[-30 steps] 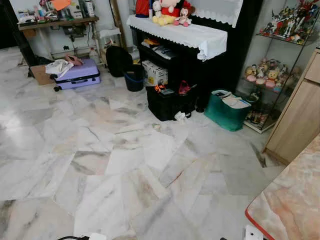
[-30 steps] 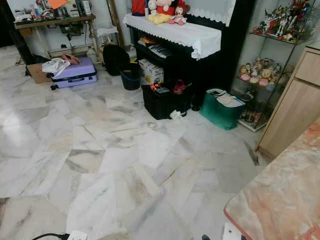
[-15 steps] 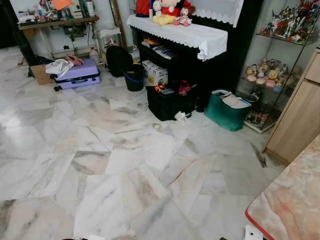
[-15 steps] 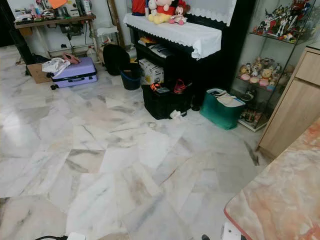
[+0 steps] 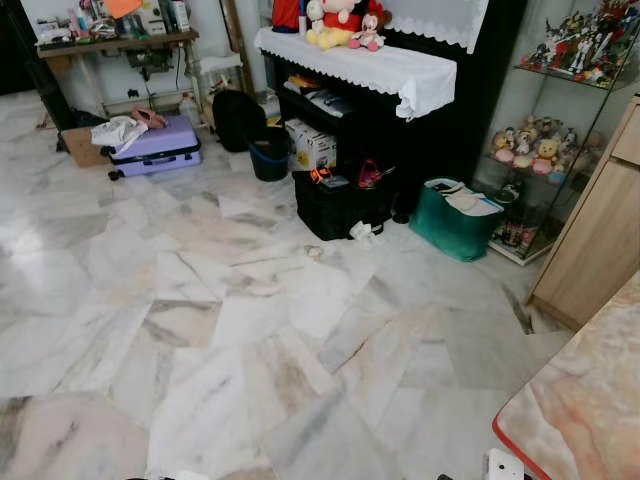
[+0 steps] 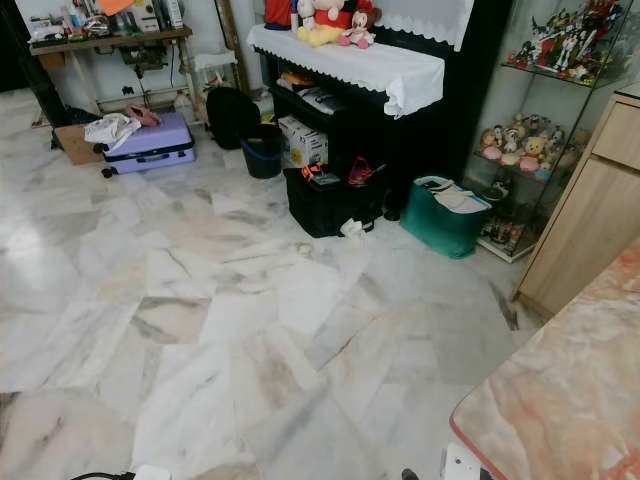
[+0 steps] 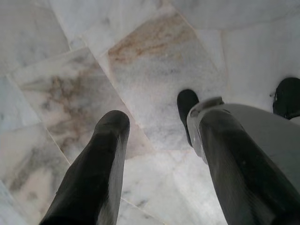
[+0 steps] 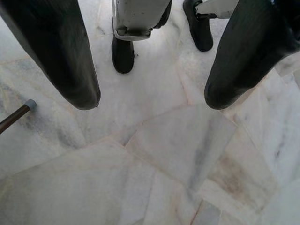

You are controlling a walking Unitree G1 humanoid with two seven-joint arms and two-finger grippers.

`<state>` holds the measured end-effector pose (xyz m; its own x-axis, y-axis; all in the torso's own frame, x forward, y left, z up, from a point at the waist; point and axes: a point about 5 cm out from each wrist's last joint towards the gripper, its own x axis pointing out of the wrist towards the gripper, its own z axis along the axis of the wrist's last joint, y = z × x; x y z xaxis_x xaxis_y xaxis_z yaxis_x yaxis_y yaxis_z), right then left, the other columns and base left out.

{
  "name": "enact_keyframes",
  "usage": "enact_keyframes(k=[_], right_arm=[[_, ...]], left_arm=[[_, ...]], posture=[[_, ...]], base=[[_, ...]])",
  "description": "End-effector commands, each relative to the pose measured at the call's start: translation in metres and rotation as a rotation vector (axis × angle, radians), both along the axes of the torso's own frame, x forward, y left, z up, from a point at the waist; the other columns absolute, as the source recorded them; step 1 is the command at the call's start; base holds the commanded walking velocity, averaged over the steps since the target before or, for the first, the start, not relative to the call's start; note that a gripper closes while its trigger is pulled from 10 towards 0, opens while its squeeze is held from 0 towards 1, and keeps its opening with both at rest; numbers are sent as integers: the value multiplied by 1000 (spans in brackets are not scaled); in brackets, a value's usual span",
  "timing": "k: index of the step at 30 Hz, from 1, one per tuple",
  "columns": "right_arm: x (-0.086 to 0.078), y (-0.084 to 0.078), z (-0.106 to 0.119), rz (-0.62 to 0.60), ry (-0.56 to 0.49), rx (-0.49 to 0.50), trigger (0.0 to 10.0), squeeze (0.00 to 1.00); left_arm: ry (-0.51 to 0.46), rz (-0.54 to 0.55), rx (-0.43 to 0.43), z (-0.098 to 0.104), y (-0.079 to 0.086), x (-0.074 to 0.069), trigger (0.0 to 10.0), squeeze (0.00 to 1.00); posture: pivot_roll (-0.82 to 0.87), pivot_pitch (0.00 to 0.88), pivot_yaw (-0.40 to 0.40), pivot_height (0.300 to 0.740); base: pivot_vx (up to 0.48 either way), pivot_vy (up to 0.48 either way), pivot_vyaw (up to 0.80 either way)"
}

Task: Hang hanger

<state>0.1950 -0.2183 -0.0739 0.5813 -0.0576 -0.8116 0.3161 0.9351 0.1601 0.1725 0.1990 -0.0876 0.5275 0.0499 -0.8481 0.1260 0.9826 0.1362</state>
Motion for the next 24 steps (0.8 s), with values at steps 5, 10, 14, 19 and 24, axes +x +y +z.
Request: enact_keyframes(k=[5, 10, 14, 19, 24], right_arm=[[2, 1, 1, 11, 2, 0, 10000, 0], [2, 1, 1, 7, 1, 2, 10000, 0], [1, 2, 0, 3, 2, 3, 10000, 0], [1, 1, 0, 5, 4, 0, 10000, 0], [0, 2, 0, -1, 3, 1, 10000, 0]], left_arm=[[31, 11, 1, -4, 3, -9, 10000, 0], [34, 15, 3, -4, 4, -11, 10000, 0], [39, 16, 6, -6, 3, -13, 10000, 0], [46, 11, 12, -6, 1, -15, 10000, 0], [47, 15, 10, -6, -1, -12, 10000, 0]], posture=[[106, 0, 24, 740], [89, 0, 32, 740], [82, 0, 37, 740], [81, 0, 38, 740], [79, 0, 45, 740]], base=[[-247, 0, 0], [-247, 0, 0], [-123, 0, 0], [0, 0, 0], [0, 0, 0]])
